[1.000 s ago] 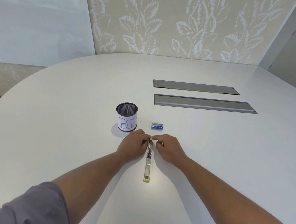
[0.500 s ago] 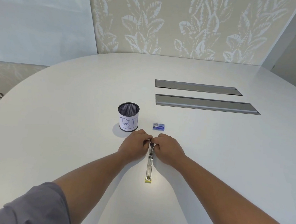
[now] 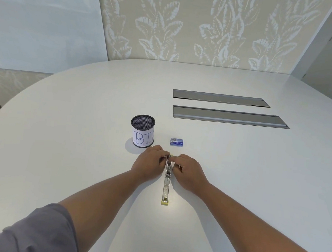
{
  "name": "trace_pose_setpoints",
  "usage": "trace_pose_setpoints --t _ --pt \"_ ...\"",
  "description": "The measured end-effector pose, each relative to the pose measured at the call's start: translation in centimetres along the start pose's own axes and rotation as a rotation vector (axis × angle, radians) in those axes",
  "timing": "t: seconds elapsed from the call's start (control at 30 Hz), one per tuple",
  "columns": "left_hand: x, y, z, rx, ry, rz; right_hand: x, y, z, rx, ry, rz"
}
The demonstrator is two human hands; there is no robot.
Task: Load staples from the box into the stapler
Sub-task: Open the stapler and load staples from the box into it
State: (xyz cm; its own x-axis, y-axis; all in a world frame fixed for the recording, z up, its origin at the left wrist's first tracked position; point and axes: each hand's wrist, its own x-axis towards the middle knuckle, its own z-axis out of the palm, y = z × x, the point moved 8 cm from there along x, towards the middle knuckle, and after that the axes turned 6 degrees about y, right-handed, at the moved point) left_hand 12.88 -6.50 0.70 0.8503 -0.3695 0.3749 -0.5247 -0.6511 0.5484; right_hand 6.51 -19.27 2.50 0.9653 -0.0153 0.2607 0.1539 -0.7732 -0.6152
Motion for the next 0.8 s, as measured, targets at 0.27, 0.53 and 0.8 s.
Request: trace_pose_setpoints --t 0.27,0.53,0.8 --pt "-0.1 0.0 0.1 0.010 -0.022 -0.012 0.8 -0.1 -0.2 0.006 -0.058 0.035" --pt "-0.1 0.2 0.0 0.017 -0.019 -0.005 0.2 -1.8 0.3 -0.219 -0.073 -0.194" --pt "-0.2 0.2 -0.1 0.018 -0.036 -0.018 0.4 -0.4 0.1 -0.049 -0.068 -0.115"
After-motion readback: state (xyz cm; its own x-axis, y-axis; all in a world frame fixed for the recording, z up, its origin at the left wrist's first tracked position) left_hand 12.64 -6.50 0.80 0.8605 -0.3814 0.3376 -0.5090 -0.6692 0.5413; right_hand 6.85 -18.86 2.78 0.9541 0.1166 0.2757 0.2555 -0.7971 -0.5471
